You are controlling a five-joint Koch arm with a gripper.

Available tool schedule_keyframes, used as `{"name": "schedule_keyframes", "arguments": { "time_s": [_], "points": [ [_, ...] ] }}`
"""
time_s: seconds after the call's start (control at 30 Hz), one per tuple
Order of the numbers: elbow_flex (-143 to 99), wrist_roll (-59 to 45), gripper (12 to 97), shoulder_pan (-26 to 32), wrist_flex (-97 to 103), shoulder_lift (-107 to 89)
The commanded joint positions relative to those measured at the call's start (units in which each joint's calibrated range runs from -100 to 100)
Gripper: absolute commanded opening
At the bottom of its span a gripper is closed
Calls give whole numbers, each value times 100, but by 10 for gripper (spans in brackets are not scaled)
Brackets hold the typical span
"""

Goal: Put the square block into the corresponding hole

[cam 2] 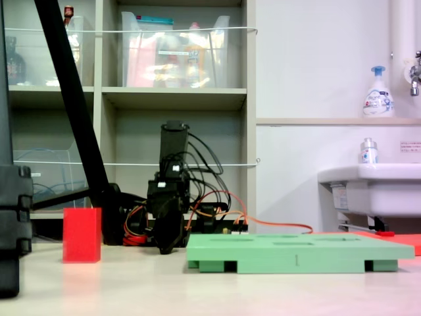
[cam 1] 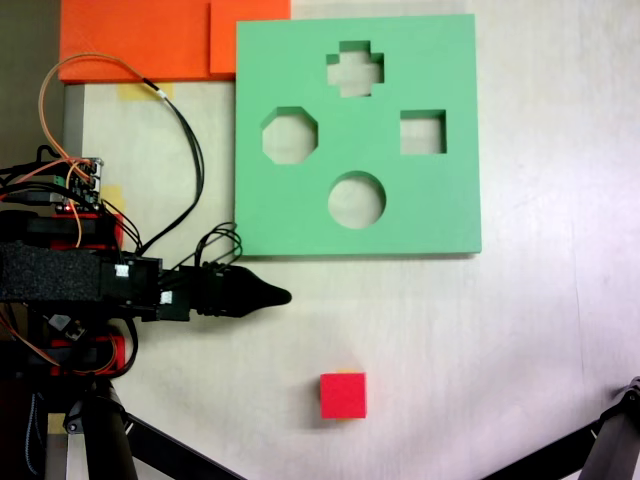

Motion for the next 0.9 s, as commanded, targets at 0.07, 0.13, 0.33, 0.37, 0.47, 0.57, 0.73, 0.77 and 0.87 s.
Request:
{"name": "schedule_keyframes", "arguments": {
  "time_s": [0.07, 0.13, 0.33, 0.37, 0.47, 0.57, 0.73, 0.77, 0.87],
  "points": [
    [-118, -29, 495, -39, -522, -41],
    [-118, -29, 495, -39, -522, -41],
    [-118, -29, 495, -39, -522, -41],
    [-118, -29, 495, -39, -522, -41],
    [-118, -29, 495, -39, -522, -41],
    [-118, -29, 495, -29, -522, -41],
    [-118, -29, 494, -5, -513, -41],
    [-118, -29, 495, -5, -513, -41],
    [-118, 5, 483, -39, -513, -41]
  ]
}}
